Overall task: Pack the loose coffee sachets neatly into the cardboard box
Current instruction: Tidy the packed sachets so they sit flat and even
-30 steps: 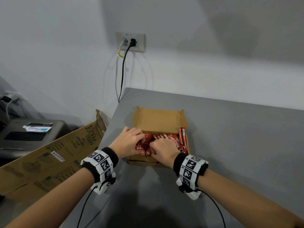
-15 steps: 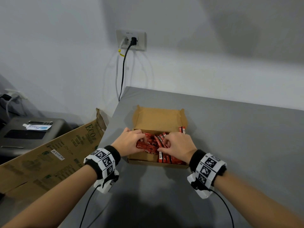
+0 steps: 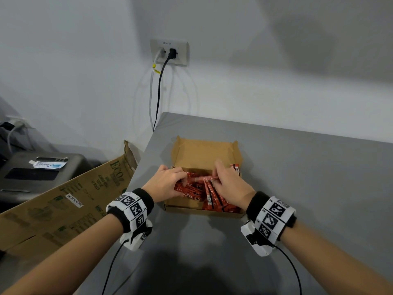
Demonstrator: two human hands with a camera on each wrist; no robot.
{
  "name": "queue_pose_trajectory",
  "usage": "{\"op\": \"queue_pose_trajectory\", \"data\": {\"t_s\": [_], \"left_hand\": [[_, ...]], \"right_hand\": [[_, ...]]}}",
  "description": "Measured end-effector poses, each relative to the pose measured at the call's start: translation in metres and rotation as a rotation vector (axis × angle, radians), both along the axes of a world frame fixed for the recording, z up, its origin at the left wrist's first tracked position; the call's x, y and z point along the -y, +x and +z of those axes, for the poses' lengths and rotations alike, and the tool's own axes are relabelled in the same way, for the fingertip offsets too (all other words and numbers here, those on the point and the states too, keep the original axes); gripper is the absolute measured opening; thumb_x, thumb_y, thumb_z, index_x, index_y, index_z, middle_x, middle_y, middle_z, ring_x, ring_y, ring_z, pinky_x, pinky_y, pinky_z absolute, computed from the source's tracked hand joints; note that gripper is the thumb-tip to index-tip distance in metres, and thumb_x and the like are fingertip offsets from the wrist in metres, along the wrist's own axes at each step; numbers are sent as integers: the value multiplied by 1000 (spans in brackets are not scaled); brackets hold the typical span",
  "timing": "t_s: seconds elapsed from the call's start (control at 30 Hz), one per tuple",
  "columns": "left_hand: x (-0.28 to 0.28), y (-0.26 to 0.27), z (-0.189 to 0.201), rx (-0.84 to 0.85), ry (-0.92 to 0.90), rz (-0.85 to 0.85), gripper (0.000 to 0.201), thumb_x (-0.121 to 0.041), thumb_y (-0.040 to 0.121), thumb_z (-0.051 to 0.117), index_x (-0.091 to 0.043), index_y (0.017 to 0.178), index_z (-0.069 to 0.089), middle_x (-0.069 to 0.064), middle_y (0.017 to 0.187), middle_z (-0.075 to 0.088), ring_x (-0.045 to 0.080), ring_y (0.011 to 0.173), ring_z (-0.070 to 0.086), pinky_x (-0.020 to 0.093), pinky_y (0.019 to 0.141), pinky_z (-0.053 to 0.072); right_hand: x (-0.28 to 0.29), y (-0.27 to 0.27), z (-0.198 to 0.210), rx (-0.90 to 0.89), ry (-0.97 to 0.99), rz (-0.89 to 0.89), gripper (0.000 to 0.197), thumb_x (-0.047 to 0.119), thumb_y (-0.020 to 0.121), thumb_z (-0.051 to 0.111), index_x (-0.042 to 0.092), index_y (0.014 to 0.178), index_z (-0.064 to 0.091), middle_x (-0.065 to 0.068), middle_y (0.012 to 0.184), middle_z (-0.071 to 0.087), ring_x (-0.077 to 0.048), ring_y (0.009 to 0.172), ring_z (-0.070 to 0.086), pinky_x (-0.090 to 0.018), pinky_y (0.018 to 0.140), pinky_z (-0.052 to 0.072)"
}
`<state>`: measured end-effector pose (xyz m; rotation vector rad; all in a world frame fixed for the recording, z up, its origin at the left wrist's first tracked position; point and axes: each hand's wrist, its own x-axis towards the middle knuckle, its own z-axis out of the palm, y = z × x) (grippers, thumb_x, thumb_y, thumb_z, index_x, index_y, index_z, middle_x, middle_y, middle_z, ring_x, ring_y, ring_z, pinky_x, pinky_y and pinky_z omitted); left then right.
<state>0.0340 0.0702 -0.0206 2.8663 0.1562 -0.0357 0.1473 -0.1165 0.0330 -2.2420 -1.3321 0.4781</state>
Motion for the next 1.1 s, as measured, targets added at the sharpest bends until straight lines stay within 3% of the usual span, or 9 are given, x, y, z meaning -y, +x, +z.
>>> {"op": "queue_pose_trajectory", "data": {"t_s": [0.13, 0.27, 0.4, 0.5, 0.63, 0.73, 0.83, 0.93, 1.1], "left_hand": [[0, -1, 1, -20, -6, -9, 31, -44, 82, 63, -21, 102, 61, -11, 112, 52, 10, 101, 50, 29, 95, 23], [1, -2, 4, -51, -7, 2, 22, -43, 82, 64, -24, 92, 63, -13, 111, 48, 7, 102, 46, 31, 102, 23], [2, -4, 7, -56, 16, 5, 25, -44, 81, 65, -23, 93, 64, -10, 113, 51, 10, 105, 47, 29, 99, 21], [3, -4, 7, -33, 5, 9, 33, -44, 81, 66, -22, 105, 63, -9, 116, 54, 12, 108, 49, 29, 99, 22], [4, -5, 7, 26, -89, 54, 48, -46, 74, 72, -18, 110, 56, -7, 112, 56, 10, 101, 51, 26, 99, 25], [1, -8, 13, 79, -87, 87, 45, -43, 71, 75, -17, 103, 56, -8, 107, 53, 8, 99, 44, 25, 94, 26], [-6, -12, 23, 46, -35, 42, 29, -38, 74, 73, -22, 97, 64, -9, 111, 49, 8, 104, 39, 23, 87, 22], [-12, -14, 34, -26, -19, 16, 21, -27, 78, 70, -28, 98, 64, -9, 118, 45, 9, 114, 36, 24, 90, 19], [-9, -8, 52, -238, -25, 28, 49, -29, 73, 72, -32, 119, 54, -8, 122, 40, 12, 117, 33, 32, 103, 19]], "right_hand": [[0, -7, -7, -19, -2, 64, 5, 6, 95, 35, 11, 97, 36, 3, 62, 48, -17, 53, 46, -34, 54, 38], [-2, -11, -13, 83, -68, 105, 9, 17, 99, 33, 12, 94, 38, 0, 75, 51, -22, 66, 52, -34, 63, 41], [-2, -15, -13, 100, -101, 128, 12, 24, 96, 37, 16, 93, 29, 10, 69, 40, -9, 55, 39, -30, 58, 33], [0, -17, -11, 173, -62, 134, 22, 39, 98, 33, 18, 93, 31, 8, 75, 49, -15, 62, 46, -31, 61, 37], [2, -16, -11, 143, 4, 131, 14, 28, 101, 27, 20, 90, 31, 11, 71, 41, -18, 64, 44, -30, 64, 32], [2, -15, -12, 141, -2, 182, 12, 25, 100, 34, 19, 91, 37, 4, 88, 51, -14, 75, 47, -27, 69, 35], [1, -13, -16, 182, -56, 241, 17, 29, 96, 46, 15, 96, 55, 2, 99, 53, -10, 88, 45, -23, 78, 36], [-7, -17, -16, 236, -104, 251, 20, 31, 93, 53, 16, 98, 65, 0, 98, 59, -16, 94, 50, -31, 84, 42], [-28, -27, -10, 418, -269, 294, 18, 25, 90, 55, 15, 96, 68, -4, 100, 66, -24, 101, 51, -36, 85, 37]]}}
